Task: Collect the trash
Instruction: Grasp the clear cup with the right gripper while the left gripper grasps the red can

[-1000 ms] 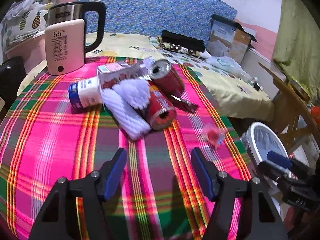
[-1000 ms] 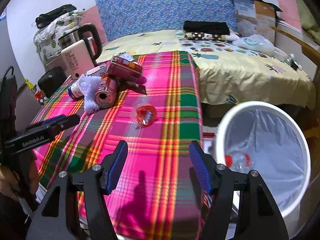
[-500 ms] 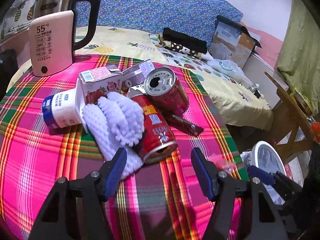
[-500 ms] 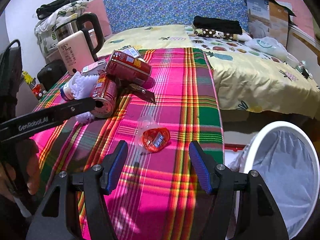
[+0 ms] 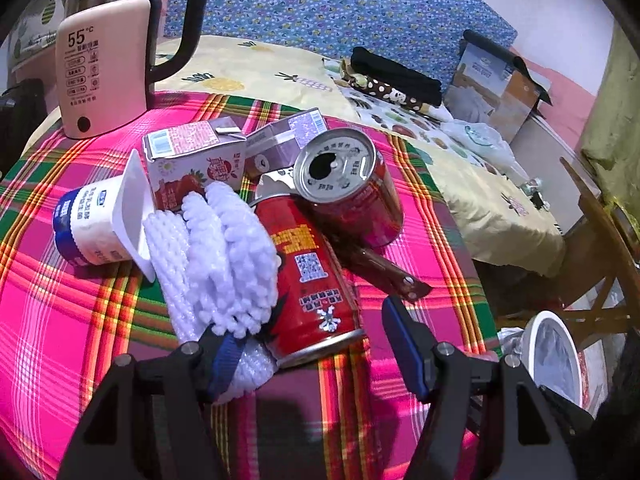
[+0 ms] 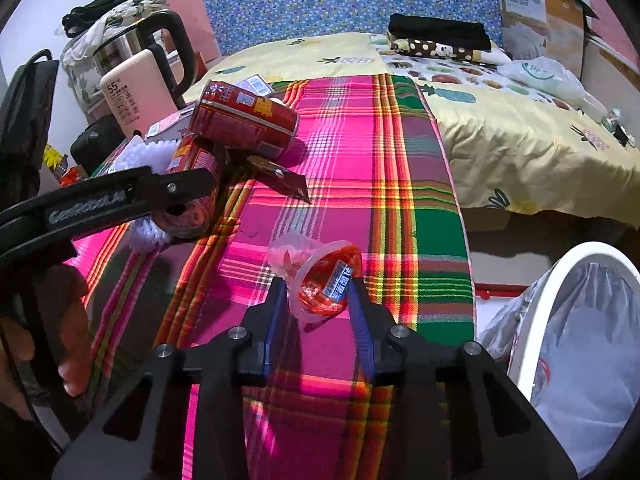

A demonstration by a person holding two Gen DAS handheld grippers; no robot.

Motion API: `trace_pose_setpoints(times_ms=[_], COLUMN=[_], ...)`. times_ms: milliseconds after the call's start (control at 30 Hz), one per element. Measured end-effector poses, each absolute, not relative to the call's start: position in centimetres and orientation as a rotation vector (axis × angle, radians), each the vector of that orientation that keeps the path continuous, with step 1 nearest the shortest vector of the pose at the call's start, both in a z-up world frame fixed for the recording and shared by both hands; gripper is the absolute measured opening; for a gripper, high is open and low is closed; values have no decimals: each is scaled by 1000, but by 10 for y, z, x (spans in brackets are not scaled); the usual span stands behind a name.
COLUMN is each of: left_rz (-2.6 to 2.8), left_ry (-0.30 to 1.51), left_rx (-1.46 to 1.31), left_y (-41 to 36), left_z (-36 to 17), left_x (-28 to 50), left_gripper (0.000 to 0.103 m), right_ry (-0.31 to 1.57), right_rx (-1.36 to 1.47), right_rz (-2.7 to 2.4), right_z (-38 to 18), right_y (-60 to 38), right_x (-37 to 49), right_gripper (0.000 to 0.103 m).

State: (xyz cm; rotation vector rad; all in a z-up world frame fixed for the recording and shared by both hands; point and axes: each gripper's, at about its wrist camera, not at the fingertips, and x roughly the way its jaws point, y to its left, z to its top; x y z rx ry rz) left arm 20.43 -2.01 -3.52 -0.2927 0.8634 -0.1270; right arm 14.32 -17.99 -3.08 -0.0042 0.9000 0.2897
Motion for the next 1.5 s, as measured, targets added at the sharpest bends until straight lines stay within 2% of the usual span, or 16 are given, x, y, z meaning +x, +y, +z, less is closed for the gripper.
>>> trace_pose_setpoints(times_ms=[33,700,867,933,1167,1267,1300,1500], left_rz=[-121,-281,-283,-269,-218,-208,-208,-248], left_ry=[863,861,866,880,866,879,880,867], left_rx=[-280,-101,-104,-121,-165,-164,-154,-102], left_y=[-21,-35,-36,-36,-35,-38,-39,-48], left_z=[-35,-29,-29,-31,-31,-35,-36,-34], left_x=[204,114,102,102,109,113,112,102], left_gripper=[60,60,61,69,72,68,61,61], right_ry=[898,864,867,869,858,851,848,832], right_rx=[-3,0,15,17,16,17,17,18], right_rz=[288,225,216,214,209,209,209,202], right_z=[-30,-18,-20,-20,-18,-17,-16,-13], right_y=[-181,-203,-209,-210,-211,-213,-214,-219], right_x=[143,102,92,90,84,81,80,75], right_gripper=[32,32,32,32,32,32,32,32])
